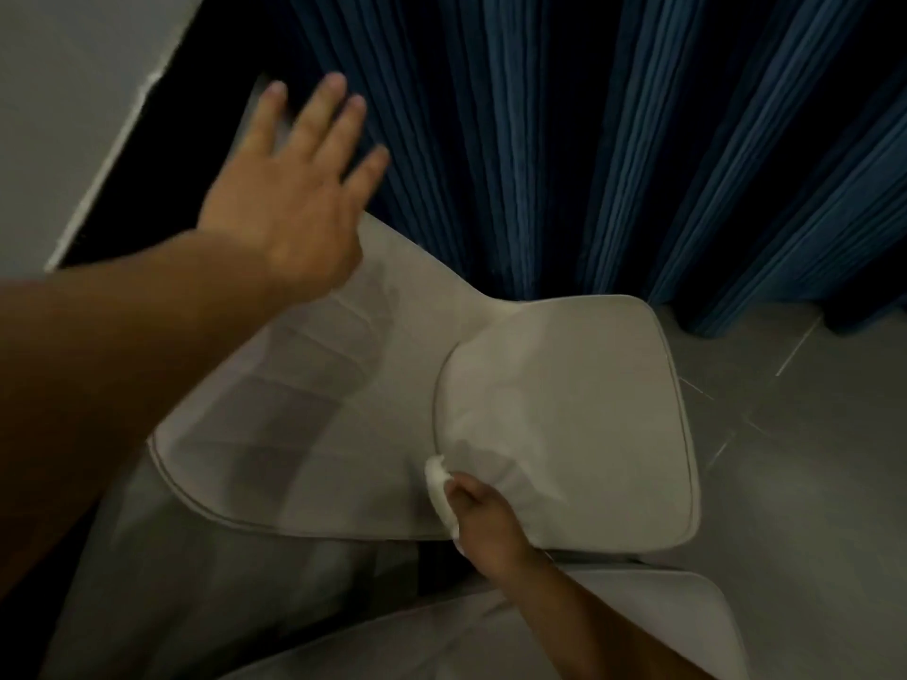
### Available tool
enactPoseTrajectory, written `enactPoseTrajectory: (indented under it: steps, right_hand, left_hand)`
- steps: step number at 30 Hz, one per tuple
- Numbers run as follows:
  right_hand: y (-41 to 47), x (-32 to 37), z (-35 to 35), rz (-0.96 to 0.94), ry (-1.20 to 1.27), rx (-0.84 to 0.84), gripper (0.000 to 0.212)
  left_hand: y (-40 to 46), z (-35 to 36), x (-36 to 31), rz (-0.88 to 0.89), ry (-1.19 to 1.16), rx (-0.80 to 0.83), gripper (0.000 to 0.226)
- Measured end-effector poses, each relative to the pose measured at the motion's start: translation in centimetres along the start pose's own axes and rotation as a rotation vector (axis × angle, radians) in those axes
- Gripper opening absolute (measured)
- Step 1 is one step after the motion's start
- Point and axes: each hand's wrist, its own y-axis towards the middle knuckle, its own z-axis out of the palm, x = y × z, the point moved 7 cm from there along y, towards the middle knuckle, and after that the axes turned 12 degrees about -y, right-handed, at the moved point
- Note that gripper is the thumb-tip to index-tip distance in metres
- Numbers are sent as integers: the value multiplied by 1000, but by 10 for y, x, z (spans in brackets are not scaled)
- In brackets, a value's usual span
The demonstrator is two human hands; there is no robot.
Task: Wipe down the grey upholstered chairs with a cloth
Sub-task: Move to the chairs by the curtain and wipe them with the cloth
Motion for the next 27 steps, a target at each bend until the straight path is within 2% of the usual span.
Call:
enactPoseTrajectory:
  steps: [4,8,13,16,20,22,27]
  right_hand:
    - [2,22,-17,-96,32,-30,23]
    - [7,35,-43,-127,59,-38,24]
    - [25,34,-73,-125,22,-126,32]
    - [39,34,-80,-127,21,-164,36]
    - [57,46,-78,-159,28,-155,34]
    - [67,57,-79,-167,37,-168,35]
    - [88,100,-96,-216,96,-340,40]
  left_hand:
    - [30,45,27,-201,-191,181,84]
    - [23,100,5,-207,-190,391,82]
    - [40,115,2,-170,-41,306,79]
    - [56,114,18,-254,-85,280,83]
    - [55,117,18,-192,-171,218,76]
    - [58,117,21,-214,-247,202,72]
    - [53,127,21,-285,-199,218,64]
